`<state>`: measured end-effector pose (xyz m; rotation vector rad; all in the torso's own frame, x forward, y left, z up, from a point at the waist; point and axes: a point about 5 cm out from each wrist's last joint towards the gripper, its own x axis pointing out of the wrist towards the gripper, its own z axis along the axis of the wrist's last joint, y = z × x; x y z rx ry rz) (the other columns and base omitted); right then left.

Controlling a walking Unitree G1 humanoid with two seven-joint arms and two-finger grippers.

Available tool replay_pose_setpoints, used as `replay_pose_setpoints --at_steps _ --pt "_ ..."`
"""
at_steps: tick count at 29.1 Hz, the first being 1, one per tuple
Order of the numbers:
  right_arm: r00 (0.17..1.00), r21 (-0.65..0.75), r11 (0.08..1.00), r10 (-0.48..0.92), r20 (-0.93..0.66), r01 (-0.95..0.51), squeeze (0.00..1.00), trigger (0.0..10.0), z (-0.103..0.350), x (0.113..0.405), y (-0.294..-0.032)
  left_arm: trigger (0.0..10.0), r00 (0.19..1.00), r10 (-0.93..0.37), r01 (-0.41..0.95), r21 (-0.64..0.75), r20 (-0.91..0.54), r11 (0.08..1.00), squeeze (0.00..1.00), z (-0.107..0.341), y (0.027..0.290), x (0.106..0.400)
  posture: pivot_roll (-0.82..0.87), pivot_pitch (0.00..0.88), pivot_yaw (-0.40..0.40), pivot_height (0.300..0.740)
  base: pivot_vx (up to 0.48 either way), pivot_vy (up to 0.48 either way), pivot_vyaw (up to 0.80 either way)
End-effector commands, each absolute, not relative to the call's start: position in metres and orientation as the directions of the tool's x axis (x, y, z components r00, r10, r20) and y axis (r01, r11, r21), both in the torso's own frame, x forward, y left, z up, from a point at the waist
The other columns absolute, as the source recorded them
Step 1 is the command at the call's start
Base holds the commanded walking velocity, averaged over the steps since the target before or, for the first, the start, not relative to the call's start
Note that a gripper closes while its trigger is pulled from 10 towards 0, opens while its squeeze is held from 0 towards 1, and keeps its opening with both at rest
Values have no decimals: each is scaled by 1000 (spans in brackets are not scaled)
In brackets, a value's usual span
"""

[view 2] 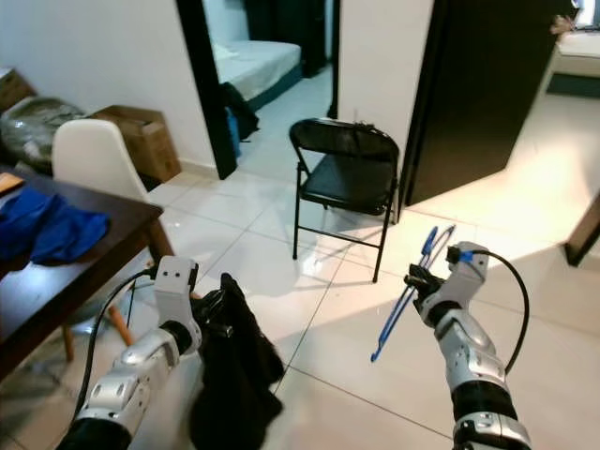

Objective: Hang hanger

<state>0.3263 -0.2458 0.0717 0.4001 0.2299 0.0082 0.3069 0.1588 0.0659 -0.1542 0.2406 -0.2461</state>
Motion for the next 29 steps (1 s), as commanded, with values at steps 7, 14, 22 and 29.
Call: replay_pose_setpoints --at_steps 7,14,22,29 --pt "982 366 930 56 -181 15 0 10000 88 339 -249 10000 957 -264 235 -216 -117 948 0 84 157 320 -8 0 51 740 0 0 -800" --pt "979 320 946 111 -172 -51 0 10000 96 346 -241 10000 954 -296 272 -276 -50 922 0 98 160 329 -53 0 76 740 0 0 -800" --pt "968 301 948 166 -190 -104 0 10000 98 350 -235 10000 949 -314 295 -270 -30 917 0 102 154 336 -74 0 63 740 0 0 -800" --pt "939 279 939 267 -216 -203 0 10000 96 350 -227 10000 945 -326 310 -276 -14 910 0 104 152 337 -73 0 41 740 0 0 -800"
